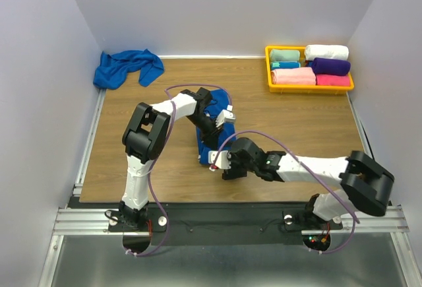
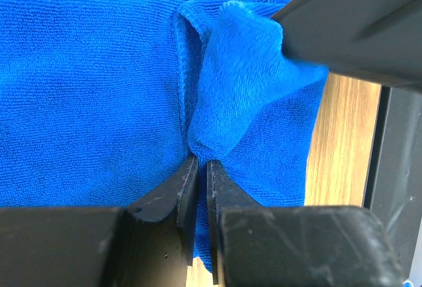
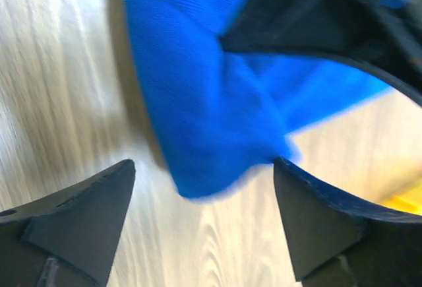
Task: Roll the towels
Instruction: Roll the towel
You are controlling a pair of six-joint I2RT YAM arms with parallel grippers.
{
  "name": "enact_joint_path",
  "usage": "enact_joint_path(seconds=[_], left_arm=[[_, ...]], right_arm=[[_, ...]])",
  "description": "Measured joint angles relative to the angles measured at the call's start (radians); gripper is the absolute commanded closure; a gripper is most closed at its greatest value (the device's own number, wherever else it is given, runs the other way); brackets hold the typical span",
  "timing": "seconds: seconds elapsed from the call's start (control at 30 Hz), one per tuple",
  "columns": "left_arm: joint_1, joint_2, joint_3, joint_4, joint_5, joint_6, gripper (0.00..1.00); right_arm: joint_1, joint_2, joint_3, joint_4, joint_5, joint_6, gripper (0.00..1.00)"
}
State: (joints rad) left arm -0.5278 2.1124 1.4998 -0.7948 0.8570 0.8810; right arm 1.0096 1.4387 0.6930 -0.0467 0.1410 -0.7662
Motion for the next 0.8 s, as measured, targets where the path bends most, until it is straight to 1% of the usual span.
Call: enact_joint_path(seconds=[0.03,0.1,0.13,0.2,0.3,0.37,0.57,0.7,0.73,0.8], left_arm=[[0.000,0.000,0.000,-0.001,0.000,0.002,0.80],[0.002,0.000,0.000,-0.003,0.000,0.005,0.80],[0.002,0.000,0.000,-0.003,0.000,0.006,0.80],[0.005,0.000,0.000,-0.005,0.000,0.006,0.80],[0.008,0.000,0.000,-0.007,0.000,0.006,0.79],[0.008,0.000,0.001,-0.008,0.000,0.006,0.79],[0.009,0.006,0.008,-0.016,0.000,0.008,0.78],[0.010,0.006,0.008,-0.015,0.000,0.008,0.77],[0.010,0.006,0.007,-0.014,0.002,0.008,0.77],[0.012,0.006,0.005,-0.012,0.004,0.008,0.77]], right_arm=[[0.000,-0.039,-0.013,0.004,0.013,-0.009,0.03],[0.000,-0.119,-0.038,0.002,0.027,-0.027,0.01],[0.000,-0.180,-0.059,0.005,0.027,-0.052,0.01],[0.000,-0.253,-0.077,0.006,0.017,-0.079,0.01],[0.000,-0.288,-0.082,0.012,-0.021,-0.108,0.01],[0.000,-0.268,-0.079,0.014,-0.068,-0.125,0.02],[0.000,-0.114,-0.058,0.013,-0.193,-0.183,0.08],[0.001,-0.037,-0.056,0.017,-0.225,-0.210,0.14],[0.001,-0.014,-0.056,0.022,-0.225,-0.214,0.17],[0.001,0.003,-0.052,0.053,-0.225,-0.218,0.20]])
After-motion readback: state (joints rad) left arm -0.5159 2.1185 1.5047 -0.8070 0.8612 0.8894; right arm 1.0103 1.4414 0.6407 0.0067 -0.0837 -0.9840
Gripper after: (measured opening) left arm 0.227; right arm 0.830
